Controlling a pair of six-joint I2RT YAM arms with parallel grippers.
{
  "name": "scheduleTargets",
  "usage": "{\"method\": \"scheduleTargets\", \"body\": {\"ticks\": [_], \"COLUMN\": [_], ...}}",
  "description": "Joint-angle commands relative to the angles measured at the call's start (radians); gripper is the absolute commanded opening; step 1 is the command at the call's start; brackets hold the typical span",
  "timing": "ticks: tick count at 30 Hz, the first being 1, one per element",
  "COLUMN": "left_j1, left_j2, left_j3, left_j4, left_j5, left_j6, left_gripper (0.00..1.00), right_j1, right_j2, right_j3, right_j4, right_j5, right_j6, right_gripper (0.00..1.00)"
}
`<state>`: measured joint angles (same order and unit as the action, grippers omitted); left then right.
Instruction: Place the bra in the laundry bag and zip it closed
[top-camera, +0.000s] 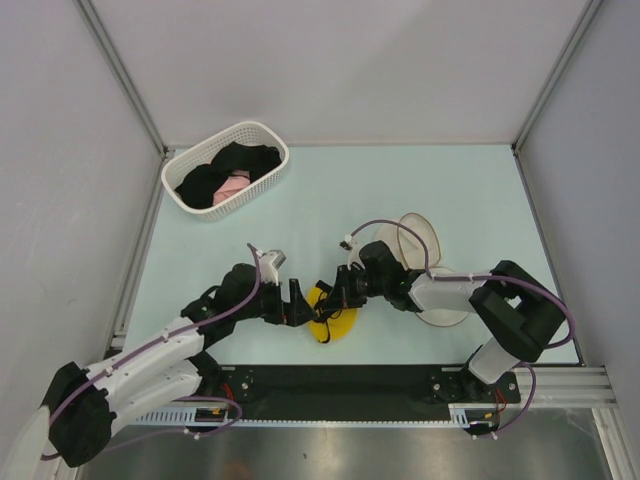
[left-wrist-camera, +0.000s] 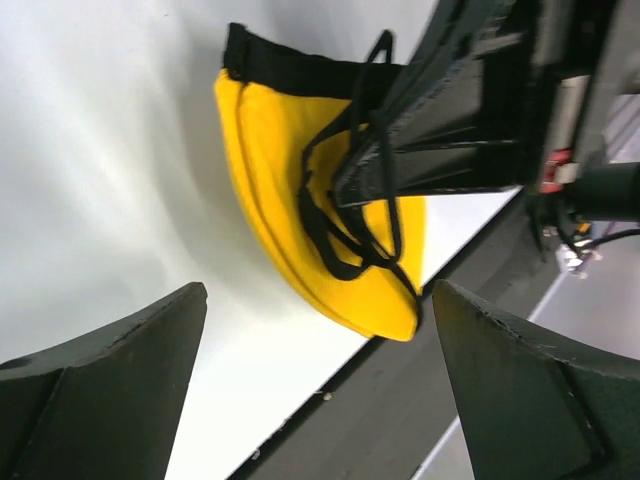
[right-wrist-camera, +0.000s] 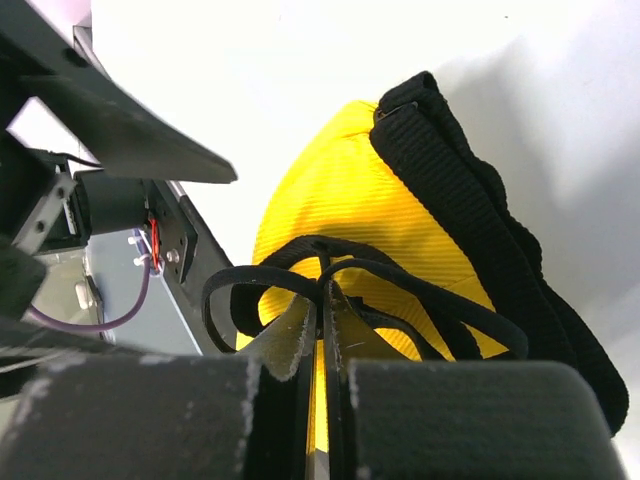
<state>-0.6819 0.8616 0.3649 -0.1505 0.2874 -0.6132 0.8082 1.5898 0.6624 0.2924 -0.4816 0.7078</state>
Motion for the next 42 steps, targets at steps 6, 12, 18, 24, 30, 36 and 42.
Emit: {"method": "scheduleTargets", "body": {"ticks": [6,12,18,24,30,36,42], "left_j1": [0.005,-0.002,-0.002,-0.002,-0.002,-0.001,-0.001], "left_j2": [0.097,0.226,0.32,0.364,0.41,0.456,0.383], "left_j3": [-0.017,-0.017,-0.024,-0.023,-0.02,-0.003,0.009], "left_j4": [0.176,0.279,0.38,0.393,0.402,0.384,0.278], "left_j5": [0.164,0.167,0.177,0.157,0.151,0.108,0.101], "left_j6": [-0.091,-0.085,-0.12,-0.134,-0.122,-0.099,-0.082], "left_gripper": [1.0,1.0,0.97,0.77,0.57,0.0,0.0], "right_j1": [-0.004,0.0,0.002,0.006,0.008,0.006,0.006], "right_j2": [0.009,0.021,0.029,0.032,0.038,0.033,-0.131], "right_j3": [0.016,0.013,0.013,0.013,0.008,0.016,0.042], "right_j4": [0.054,0.096,0.109,0.119,0.139,0.107,-0.182], "right_j5": [-0.012,-0.026,-0.031,-0.037,-0.048,-0.081,-0.042], "right_j6": [0.03,0.064,0.076,0.084,0.099,0.11,-0.02], "right_gripper": [0.0,0.0,0.0,0.0,0.0,0.14,0.46]}}
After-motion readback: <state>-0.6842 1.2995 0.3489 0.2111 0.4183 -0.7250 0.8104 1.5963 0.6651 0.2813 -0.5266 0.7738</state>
